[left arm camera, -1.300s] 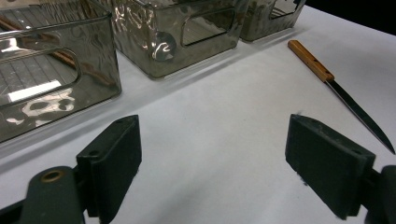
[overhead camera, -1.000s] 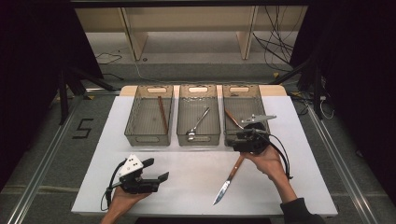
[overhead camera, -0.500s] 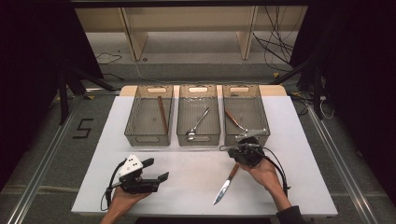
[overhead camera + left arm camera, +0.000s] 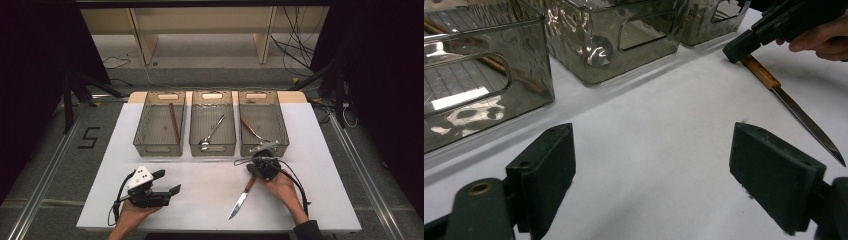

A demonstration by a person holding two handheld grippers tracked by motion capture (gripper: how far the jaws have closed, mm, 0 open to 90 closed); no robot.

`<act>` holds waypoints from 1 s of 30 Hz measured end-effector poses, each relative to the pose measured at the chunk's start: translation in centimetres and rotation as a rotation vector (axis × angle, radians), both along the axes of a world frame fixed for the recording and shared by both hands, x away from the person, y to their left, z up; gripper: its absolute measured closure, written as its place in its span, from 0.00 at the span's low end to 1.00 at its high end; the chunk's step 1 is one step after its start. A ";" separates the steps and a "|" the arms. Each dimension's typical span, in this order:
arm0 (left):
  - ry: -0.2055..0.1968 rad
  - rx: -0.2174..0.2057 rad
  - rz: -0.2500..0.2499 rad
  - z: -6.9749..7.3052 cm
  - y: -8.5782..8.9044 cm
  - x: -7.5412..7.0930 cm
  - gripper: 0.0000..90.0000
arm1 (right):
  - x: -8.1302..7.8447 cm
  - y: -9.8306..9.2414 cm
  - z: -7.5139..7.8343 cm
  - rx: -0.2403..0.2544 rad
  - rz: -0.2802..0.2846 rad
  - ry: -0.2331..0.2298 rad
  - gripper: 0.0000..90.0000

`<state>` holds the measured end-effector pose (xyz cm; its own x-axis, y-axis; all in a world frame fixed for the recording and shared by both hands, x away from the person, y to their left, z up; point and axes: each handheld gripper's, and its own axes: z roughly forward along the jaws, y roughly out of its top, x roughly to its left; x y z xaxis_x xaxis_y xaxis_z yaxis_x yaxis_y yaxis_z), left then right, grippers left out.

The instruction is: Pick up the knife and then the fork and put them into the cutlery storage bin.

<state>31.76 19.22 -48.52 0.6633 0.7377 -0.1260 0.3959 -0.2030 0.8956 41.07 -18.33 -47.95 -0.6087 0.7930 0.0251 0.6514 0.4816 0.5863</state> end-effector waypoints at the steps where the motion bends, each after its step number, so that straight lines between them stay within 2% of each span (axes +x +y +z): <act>1: 0.000 0.000 0.000 0.0 0.0 0.0 0.20 | 0.0 -0.1 -0.1 0.008 0.000 -0.001 1.00; 12: -0.003 0.001 0.000 0.0 0.0 0.0 0.20 | -0.7 -1.5 0.2 -0.005 -0.038 0.018 1.00; 22: -0.004 0.001 -0.001 0.0 -0.1 -0.1 0.20 | -3.7 -3.8 0.3 -0.017 -0.051 0.045 1.00; 30: -0.004 0.003 -0.001 0.0 -0.1 -0.1 0.20 | -5.5 -3.7 0.4 -0.033 -0.018 0.058 1.00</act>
